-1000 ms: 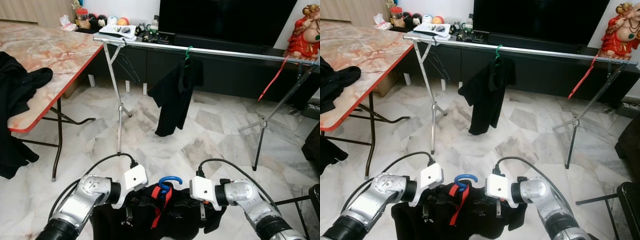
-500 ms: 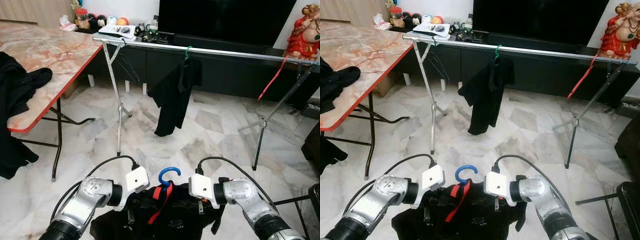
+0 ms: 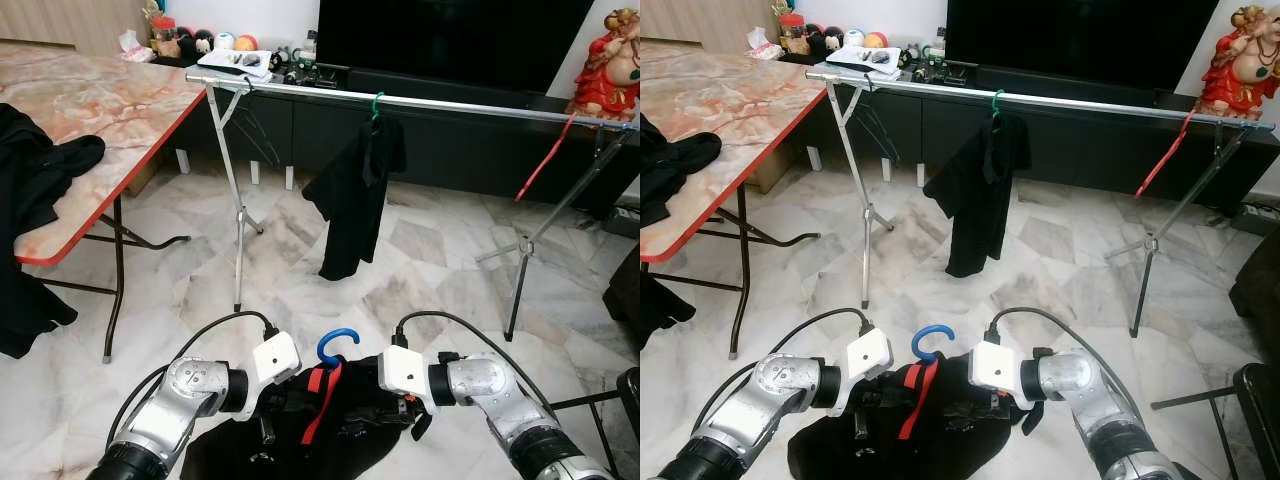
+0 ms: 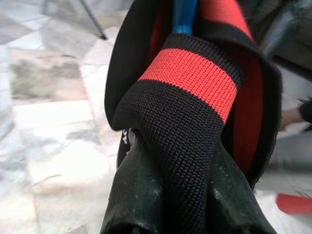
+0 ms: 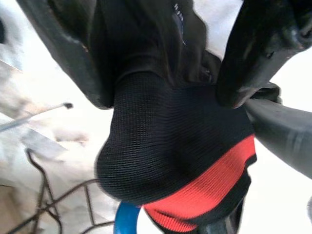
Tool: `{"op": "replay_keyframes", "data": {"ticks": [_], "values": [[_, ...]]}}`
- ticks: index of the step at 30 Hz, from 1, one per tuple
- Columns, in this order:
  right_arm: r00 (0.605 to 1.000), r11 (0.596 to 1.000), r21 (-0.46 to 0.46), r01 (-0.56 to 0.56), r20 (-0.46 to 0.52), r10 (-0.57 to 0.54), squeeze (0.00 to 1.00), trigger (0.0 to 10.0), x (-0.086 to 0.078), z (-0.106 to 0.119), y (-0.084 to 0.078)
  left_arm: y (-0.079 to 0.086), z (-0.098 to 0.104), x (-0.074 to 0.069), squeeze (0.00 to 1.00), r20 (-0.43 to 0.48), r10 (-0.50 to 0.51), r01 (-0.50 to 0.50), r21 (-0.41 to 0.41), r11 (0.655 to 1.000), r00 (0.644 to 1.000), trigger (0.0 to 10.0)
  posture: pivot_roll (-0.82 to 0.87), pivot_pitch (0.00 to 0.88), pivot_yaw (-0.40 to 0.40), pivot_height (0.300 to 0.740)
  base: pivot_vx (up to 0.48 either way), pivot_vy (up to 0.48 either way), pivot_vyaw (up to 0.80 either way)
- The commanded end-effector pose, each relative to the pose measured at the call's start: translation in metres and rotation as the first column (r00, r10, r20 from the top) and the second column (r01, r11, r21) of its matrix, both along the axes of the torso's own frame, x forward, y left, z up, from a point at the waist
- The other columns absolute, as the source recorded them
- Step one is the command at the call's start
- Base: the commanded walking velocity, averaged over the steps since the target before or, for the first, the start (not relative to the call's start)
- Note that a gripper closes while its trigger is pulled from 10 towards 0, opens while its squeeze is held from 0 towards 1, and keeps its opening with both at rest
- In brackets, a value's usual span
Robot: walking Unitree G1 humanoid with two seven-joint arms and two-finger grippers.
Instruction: Hang hanger
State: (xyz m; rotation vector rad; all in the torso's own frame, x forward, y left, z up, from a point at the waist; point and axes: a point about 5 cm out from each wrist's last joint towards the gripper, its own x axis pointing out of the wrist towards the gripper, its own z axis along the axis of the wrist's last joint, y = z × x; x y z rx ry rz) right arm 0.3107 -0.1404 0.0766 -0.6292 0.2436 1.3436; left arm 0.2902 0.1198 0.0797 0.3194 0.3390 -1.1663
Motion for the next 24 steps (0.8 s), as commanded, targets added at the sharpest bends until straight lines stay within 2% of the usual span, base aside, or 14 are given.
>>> {"op": "replay_keyframes", "data": {"ticks": [1, 7, 13, 14, 16, 18, 19, 20, 21, 22, 23, 24], "values": [[1.000, 0.999, -0.036, -0.019, 0.007, 0.020, 1.00, 10.0, -0.002, -0.002, -0.002, 0.011, 0.009, 0.011, 0.00, 0.068, 0.092, -0.092, -0.004, 0.996, 0.993, 0.0, 0.11, 0.084, -0.062, 0.740, 0.000, 0.000, 0.00], [0.999, 0.999, -0.034, 0.022, 0.045, -0.021, 1.00, 10.0, 0.002, 0.003, -0.008, 0.014, 0.001, 0.008, 0.00, 0.059, 0.123, -0.123, -0.003, 0.992, 0.991, 0.0, 0.10, 0.081, -0.060, 0.740, 0.000, 0.000, 0.00], [0.996, 0.997, -0.048, 0.056, 0.074, -0.053, 1.00, 10.0, 0.002, 0.002, -0.012, 0.017, -0.007, 0.011, 0.00, 0.086, 0.201, -0.201, -0.009, 0.980, 0.976, 0.0, 0.10, 0.076, -0.060, 0.740, 0.000, 0.000, 0.00], [0.991, 0.994, -0.037, 0.098, 0.096, -0.095, 1.00, 10.0, 0.004, 0.002, -0.014, 0.018, -0.008, 0.013, 0.00, 0.108, 0.245, -0.245, -0.014, 0.969, 0.963, 0.0, 0.10, 0.075, -0.060, 0.740, 0.000, 0.000, 0.00], [0.988, 0.992, -0.032, 0.120, 0.107, -0.116, 1.00, 10.0, 0.006, 0.003, -0.015, 0.019, -0.008, 0.014, 0.00, 0.119, 0.265, -0.265, -0.016, 0.964, 0.957, 0.0, 0.10, 0.075, -0.060, 0.740, 0.000, 0.000, 0.00], [0.956, 0.965, 0.008, 0.261, 0.135, -0.260, 0.00, 10.0, 0.012, 0.003, -0.022, 0.023, -0.009, 0.015, 0.00, 0.167, 0.338, -0.339, -0.024, 0.941, 0.926, 0.0, 0.10, 0.068, -0.059, 0.740, 0.000, 0.000, 0.00], [0.956, 0.965, 0.008, 0.261, 0.135, -0.260, 0.00, 10.0, 0.012, 0.003, -0.022, 0.023, -0.009, 0.015, 0.00, 0.167, 0.338, -0.339, -0.024, 0.941, 0.926, 0.0, 0.10, 0.068, -0.059, 0.740, 0.000, 0.000, 0.00], [0.924, 0.934, 0.051, 0.354, 0.132, -0.358, 0.00, 10.0, 0.015, 0.002, -0.027, 0.024, -0.010, 0.016, 0.00, 0.189, 0.373, -0.374, -0.033, 0.927, 0.908, 4.4, 0.10, 0.063, -0.055, 0.740, 0.000, 0.000, 0.00], [0.907, 0.915, 0.064, 0.397, 0.124, -0.402, 0.00, 10.0, 0.015, -0.001, -0.030, 0.025, -0.010, 0.017, 0.00, 0.200, 0.403, -0.404, -0.041, 0.914, 0.893, 6.0, 0.10, 0.058, -0.052, 0.740, 0.000, 0.000, 0.00], [0.888, 0.896, 0.071, 0.439, 0.119, -0.445, 0.00, 10.0, 0.014, -0.005, -0.032, 0.027, -0.011, 0.018, 0.00, 0.212, 0.433, -0.433, -0.049, 0.900, 0.876, 10.0, 0.10, 0.058, -0.052, 0.740, 0.000, 0.000, 0.00], [0.888, 0.896, 0.071, 0.439, 0.119, -0.445, 0.00, 10.0, 0.014, -0.005, -0.032, 0.027, -0.011, 0.018, 0.00, 0.212, 0.433, -0.433, -0.049, 0.900, 0.876, 10.0, 0.10, 0.058, -0.052, 0.740, 0.000, 0.000, 0.00], [0.814, 0.816, 0.085, 0.572, 0.070, -0.577, 0.00, 10.0, 0.007, -0.023, -0.039, 0.032, -0.012, 0.018, 0.00, 0.229, 0.498, -0.497, -0.066, 0.865, 0.837, 10.0, 0.10, 0.045, -0.043, 0.740, 0.000, 0.000, 0.00]]}}
